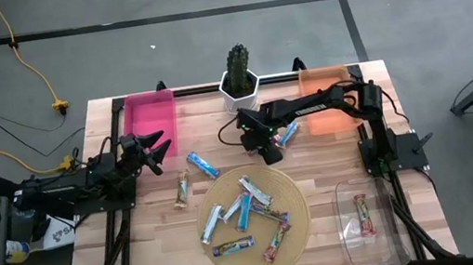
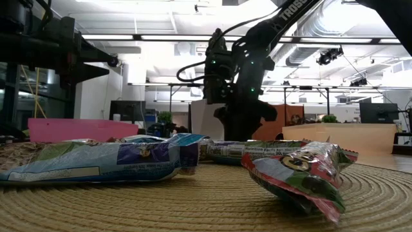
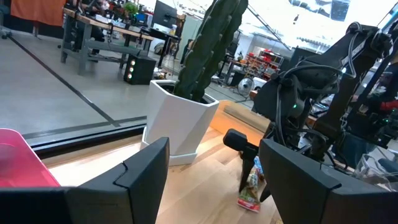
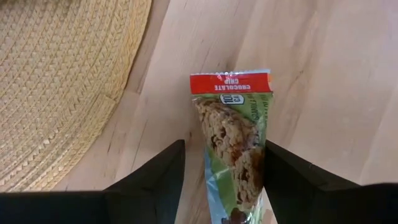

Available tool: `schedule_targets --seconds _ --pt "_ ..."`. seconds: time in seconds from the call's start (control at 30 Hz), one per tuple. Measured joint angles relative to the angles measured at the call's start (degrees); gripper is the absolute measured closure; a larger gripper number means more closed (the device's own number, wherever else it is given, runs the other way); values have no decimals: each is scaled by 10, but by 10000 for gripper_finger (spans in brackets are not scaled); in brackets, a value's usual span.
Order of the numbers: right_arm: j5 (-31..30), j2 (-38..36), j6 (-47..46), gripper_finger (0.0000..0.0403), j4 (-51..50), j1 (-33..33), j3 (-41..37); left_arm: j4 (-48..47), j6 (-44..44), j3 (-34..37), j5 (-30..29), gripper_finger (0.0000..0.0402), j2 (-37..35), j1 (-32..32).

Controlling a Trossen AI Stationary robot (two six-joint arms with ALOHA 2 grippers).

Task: Pick and place Granola Bars by type
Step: Put the red granola bar into the transparent bin

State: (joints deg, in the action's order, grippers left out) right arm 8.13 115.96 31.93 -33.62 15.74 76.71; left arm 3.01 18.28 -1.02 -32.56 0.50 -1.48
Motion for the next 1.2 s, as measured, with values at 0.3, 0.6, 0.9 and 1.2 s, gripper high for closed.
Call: schedule_targets --seconds 0.3,0.6,0.9,1.2 --pt "0 0 0 279 0 0 0 0 0 0 0 156 0 0" --pt "0 0 -27 323 0 -4 0 0 0 0 0 156 0 0" --pt "0 -14 -50 327 4 -35 1 0 0 0 0 156 0 0" --pt "8 -87 -146 328 52 -61 1 0 0 0 0 156 0 0"
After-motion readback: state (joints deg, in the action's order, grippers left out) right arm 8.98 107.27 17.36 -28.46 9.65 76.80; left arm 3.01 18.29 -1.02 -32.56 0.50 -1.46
